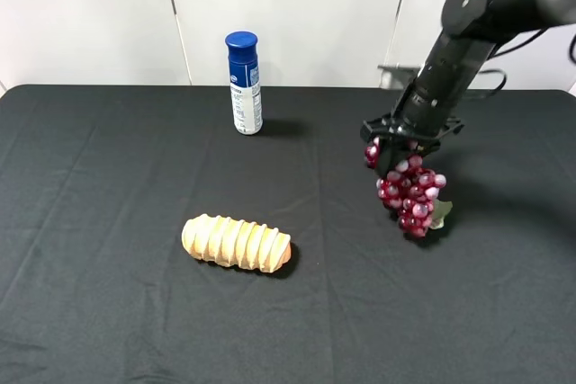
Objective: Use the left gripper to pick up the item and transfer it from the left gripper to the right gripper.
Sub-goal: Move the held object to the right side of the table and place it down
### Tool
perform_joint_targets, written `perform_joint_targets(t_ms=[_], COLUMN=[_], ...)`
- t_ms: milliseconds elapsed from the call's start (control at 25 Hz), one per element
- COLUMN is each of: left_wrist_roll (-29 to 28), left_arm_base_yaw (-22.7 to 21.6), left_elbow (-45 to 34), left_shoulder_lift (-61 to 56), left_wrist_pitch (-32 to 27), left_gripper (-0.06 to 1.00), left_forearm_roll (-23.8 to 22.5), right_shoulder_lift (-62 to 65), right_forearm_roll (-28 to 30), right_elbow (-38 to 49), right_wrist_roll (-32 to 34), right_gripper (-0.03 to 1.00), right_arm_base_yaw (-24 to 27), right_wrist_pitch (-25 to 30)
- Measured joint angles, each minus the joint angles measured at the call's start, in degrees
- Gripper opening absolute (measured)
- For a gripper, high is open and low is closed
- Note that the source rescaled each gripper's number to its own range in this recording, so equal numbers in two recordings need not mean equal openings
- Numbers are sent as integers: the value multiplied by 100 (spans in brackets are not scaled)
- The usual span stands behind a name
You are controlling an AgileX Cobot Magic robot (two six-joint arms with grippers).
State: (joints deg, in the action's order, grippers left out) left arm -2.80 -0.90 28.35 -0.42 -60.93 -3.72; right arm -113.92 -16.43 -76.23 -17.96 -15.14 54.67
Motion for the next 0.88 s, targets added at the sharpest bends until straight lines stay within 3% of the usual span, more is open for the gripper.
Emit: perform_joint_targets(t_ms=[480, 520, 560, 640, 680, 760, 880], left_wrist_roll=[0, 0, 0, 0, 0, 0, 0], left_arm_base_yaw=[0, 0, 0, 0, 0, 0, 0], left_elbow=[0, 0, 0, 0, 0, 0, 0], left_shoulder_lift=[0, 0, 0, 0, 0, 0, 0], left_wrist_pitch=[0, 0, 0, 0, 0, 0, 0], left_gripper=[100, 100, 100, 100, 100, 100, 100], left_forearm_roll=[0, 0, 0, 0, 0, 0, 0], right_shoulder_lift=[-347, -347, -347, -354, -359, -359, -359], right_forearm_roll=[0, 0, 0, 0, 0, 0, 0], right_elbow=[-28, -28, -28, -28, -28, -28, -28], right_wrist_roll=[19, 19, 19, 42, 43, 72, 88], right_gripper=[2, 17, 44, 79, 87, 95, 99], right_arm_base_yaw=[0, 0, 0, 0, 0, 0, 0], right_wrist_pitch=[-5, -5, -5, -1, -1, -13, -26])
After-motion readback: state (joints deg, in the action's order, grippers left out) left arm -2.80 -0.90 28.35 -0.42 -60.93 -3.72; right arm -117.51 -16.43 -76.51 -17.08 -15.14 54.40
